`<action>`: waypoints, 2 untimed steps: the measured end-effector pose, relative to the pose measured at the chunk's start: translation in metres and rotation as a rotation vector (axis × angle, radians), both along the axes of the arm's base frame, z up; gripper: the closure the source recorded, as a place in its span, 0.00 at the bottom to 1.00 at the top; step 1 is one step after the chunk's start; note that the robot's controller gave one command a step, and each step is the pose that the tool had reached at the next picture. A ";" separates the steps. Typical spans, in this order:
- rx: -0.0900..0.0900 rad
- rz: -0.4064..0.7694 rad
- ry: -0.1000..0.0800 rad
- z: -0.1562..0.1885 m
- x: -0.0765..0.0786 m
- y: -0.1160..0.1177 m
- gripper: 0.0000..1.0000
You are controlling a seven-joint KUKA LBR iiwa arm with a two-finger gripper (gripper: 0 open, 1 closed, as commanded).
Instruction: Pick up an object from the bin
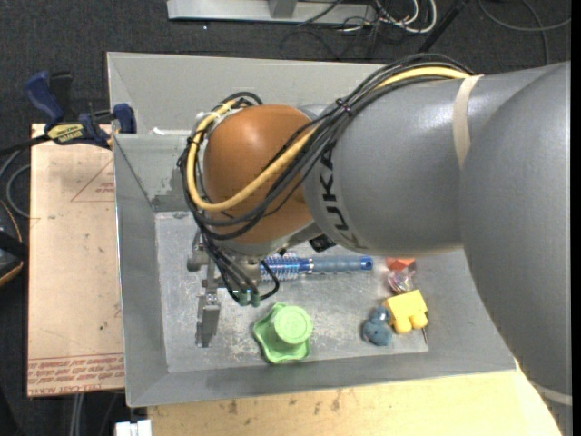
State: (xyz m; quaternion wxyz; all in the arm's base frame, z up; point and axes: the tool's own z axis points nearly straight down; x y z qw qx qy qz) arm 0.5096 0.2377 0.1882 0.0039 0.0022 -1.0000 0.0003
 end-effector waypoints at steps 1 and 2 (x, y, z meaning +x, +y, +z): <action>0.007 0.057 -0.018 -0.117 0.020 -0.058 0.00; 0.008 0.044 -0.024 -0.114 0.020 -0.191 0.00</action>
Offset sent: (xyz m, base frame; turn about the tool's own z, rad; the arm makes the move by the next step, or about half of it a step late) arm 0.0169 -0.0588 -0.1182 -0.0592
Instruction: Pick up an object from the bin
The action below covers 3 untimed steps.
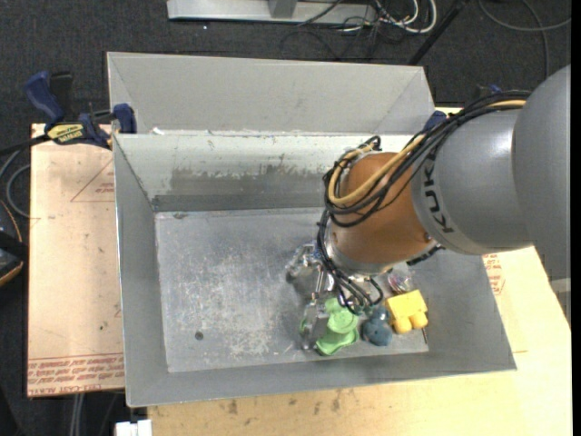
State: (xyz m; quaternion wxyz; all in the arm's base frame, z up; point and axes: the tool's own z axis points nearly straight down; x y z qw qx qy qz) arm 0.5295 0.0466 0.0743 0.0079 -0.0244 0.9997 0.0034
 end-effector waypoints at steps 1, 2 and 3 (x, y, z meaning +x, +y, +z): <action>-0.009 0.205 0.006 0.026 -0.045 -0.047 0.00; -0.006 0.112 0.011 0.031 -0.046 -0.042 0.00; -0.003 -0.001 -0.002 0.002 -0.037 -0.051 0.00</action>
Offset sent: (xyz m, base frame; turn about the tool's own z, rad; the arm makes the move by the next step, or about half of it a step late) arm -0.0472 -0.0461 0.0251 -0.2098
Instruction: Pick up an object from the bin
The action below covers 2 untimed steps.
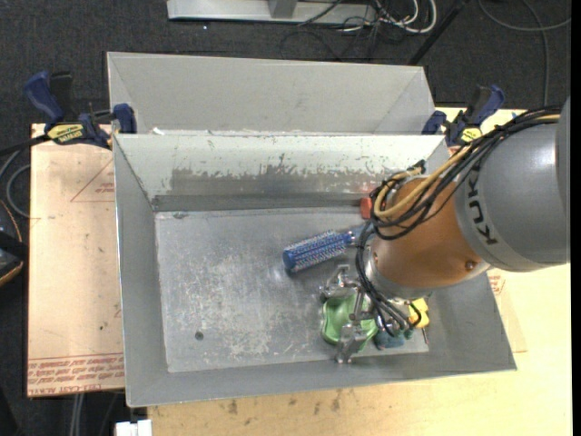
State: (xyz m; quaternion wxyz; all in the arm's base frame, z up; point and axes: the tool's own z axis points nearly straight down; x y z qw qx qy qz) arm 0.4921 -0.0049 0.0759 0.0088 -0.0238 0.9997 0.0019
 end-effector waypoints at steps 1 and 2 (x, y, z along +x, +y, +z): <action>0.003 0.086 -0.009 0.001 -0.001 -0.009 0.00; 0.002 0.085 -0.009 0.001 -0.001 -0.010 0.00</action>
Offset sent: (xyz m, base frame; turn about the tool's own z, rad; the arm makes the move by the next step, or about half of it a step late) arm -0.0092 -0.0150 -0.0059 -0.0860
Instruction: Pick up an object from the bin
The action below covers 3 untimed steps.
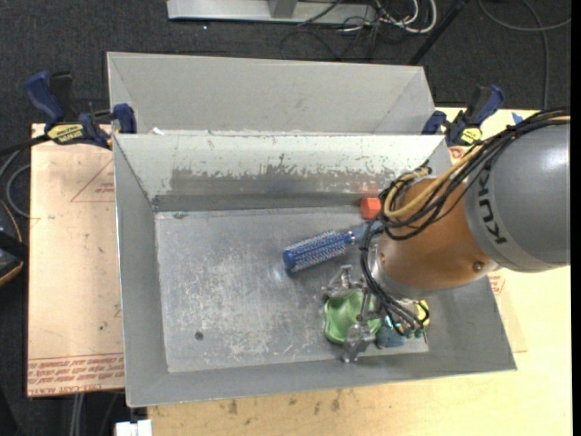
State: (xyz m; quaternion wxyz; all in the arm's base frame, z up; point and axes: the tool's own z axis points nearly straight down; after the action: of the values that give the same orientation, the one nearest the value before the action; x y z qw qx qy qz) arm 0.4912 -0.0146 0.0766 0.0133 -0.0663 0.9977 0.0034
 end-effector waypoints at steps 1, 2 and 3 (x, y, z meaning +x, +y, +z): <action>-0.005 -0.272 0.024 0.017 0.002 -0.046 0.00; -0.007 -0.220 0.004 0.000 -0.001 -0.021 0.00; -0.004 -0.396 0.011 -0.001 0.000 -0.014 0.00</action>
Offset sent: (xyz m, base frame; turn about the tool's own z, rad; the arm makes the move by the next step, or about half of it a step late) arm 0.0009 -0.0454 0.0169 0.2711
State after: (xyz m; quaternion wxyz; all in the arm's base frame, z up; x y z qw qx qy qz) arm 0.4914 -0.0284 0.0752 0.0080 0.1313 0.9913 -0.0007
